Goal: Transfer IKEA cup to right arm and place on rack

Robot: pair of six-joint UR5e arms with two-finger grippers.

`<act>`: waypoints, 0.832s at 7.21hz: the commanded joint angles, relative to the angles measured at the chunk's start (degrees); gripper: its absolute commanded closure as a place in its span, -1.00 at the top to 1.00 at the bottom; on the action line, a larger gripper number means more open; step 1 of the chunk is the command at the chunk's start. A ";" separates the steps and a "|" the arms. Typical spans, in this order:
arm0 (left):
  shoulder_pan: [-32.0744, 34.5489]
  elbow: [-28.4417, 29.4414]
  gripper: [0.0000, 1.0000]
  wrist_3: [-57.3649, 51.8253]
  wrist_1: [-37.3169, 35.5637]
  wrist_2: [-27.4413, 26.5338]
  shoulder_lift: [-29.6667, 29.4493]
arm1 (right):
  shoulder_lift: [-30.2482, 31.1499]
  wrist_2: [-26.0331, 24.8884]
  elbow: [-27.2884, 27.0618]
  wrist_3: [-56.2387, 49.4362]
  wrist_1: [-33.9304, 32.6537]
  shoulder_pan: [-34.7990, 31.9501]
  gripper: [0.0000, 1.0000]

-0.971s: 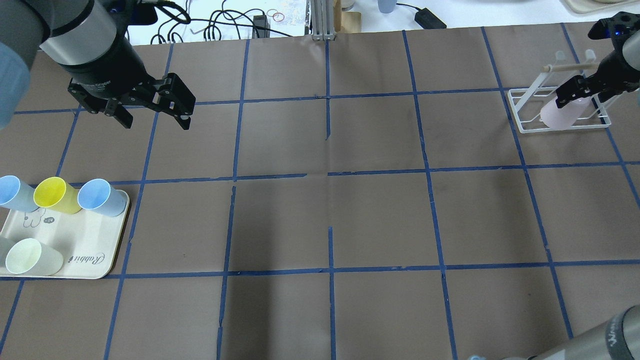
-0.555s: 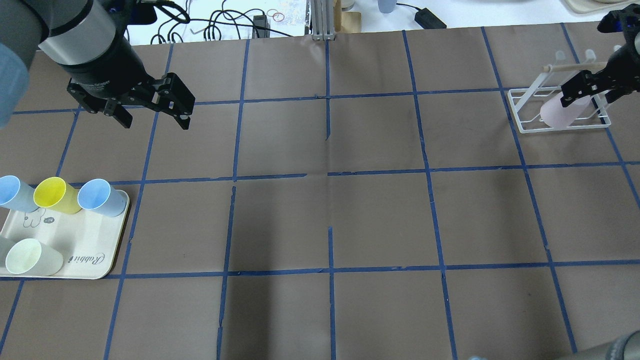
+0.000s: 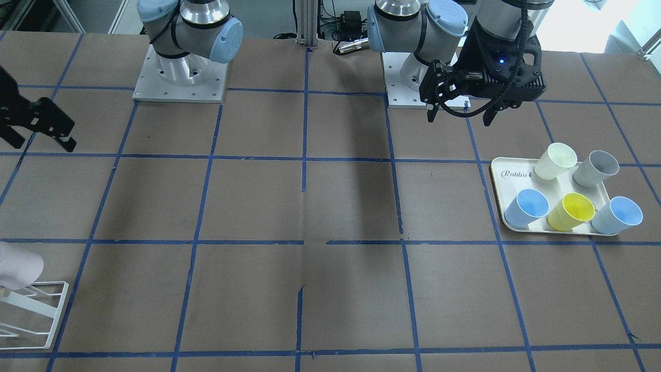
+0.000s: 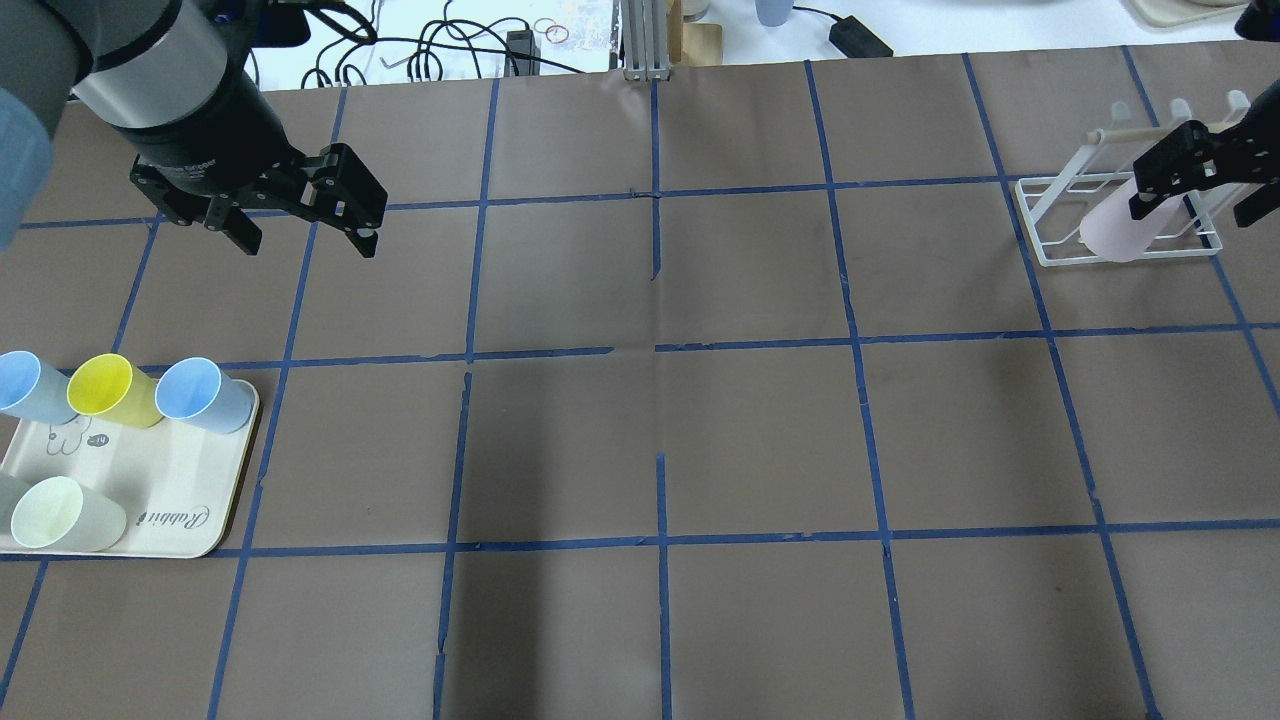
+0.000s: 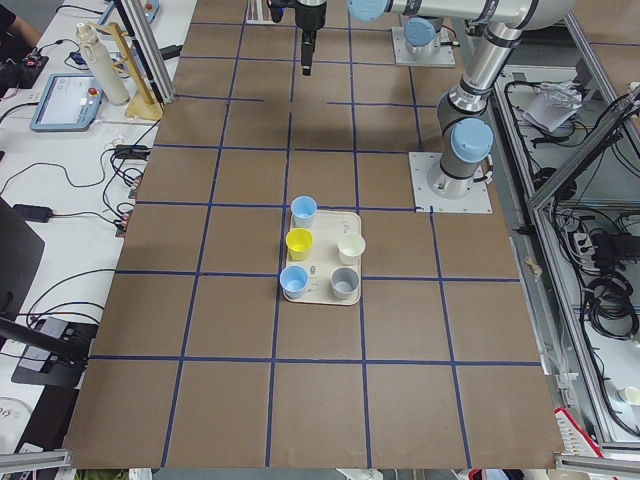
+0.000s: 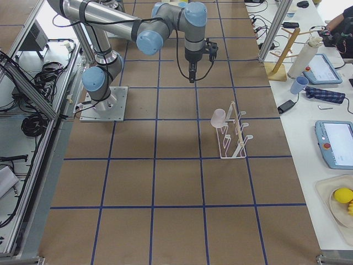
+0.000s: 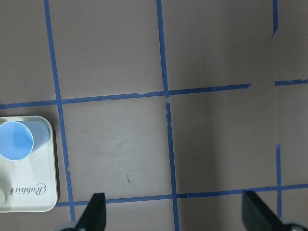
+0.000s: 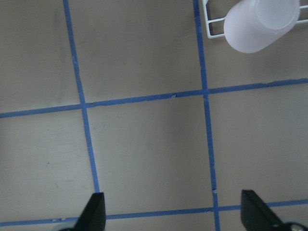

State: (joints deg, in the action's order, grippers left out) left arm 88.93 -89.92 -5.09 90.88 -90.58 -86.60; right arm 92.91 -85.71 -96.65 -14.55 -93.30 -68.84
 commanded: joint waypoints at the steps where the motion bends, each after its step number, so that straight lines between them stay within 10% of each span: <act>1: 0.01 0.00 1.00 -0.01 0.00 -0.13 0.03 | 1.57 -0.25 0.06 9.08 2.95 -10.12 1.00; 6: 0.10 0.00 1.00 0.08 0.00 -0.13 0.11 | 7.44 -3.33 -0.82 18.77 3.99 -20.11 1.00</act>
State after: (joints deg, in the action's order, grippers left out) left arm 88.97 -89.91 -5.08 90.88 -90.72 -86.53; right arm 97.82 -88.98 -97.16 4.23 -89.94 -88.43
